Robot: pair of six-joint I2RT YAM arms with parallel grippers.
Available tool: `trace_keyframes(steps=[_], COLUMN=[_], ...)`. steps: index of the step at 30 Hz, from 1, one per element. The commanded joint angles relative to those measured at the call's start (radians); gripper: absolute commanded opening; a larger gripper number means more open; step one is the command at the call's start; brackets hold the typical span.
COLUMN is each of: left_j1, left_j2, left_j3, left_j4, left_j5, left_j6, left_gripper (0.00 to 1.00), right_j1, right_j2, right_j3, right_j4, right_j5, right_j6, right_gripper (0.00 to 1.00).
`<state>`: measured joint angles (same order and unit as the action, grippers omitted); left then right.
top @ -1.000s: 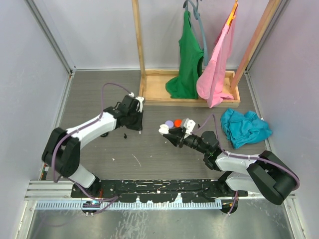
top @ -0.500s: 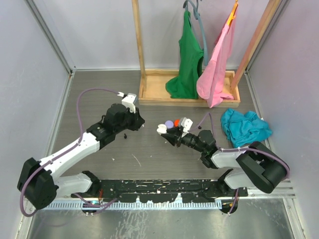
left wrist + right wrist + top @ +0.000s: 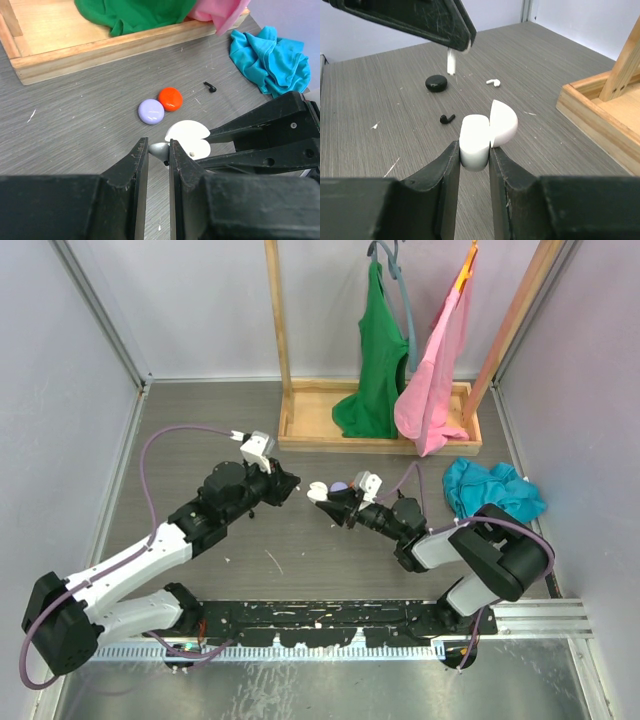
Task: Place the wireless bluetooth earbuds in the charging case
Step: Place the earbud in the charging case.
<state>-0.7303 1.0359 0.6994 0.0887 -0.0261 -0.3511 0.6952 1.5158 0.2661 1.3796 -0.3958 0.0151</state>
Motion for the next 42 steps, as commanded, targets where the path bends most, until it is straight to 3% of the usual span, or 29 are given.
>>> trace_keyframes(steps=[1, 14, 42], left_j1=[-0.032, -0.096, -0.172], left_j2=[-0.016, 0.023, 0.032], left_j3=[-0.009, -0.044, -0.041], left_j4=[0.135, 0.233, 0.186], left_j5=[-0.042, -0.135, -0.218], left_j6=[-0.006, 0.001, 0.053], left_gripper=[0.07, 0.07, 0.10], right_j1=[0.015, 0.030, 0.032], right_j2=[0.009, 0.002, -0.004], right_j3=[0.050, 0.071, 0.074], right_j4=[0.152, 0.151, 0.173], right_j5=[-0.023, -0.028, -0.007], right_j6=[-0.004, -0.012, -0.011], right_gripper=[0.03, 0.02, 0.01])
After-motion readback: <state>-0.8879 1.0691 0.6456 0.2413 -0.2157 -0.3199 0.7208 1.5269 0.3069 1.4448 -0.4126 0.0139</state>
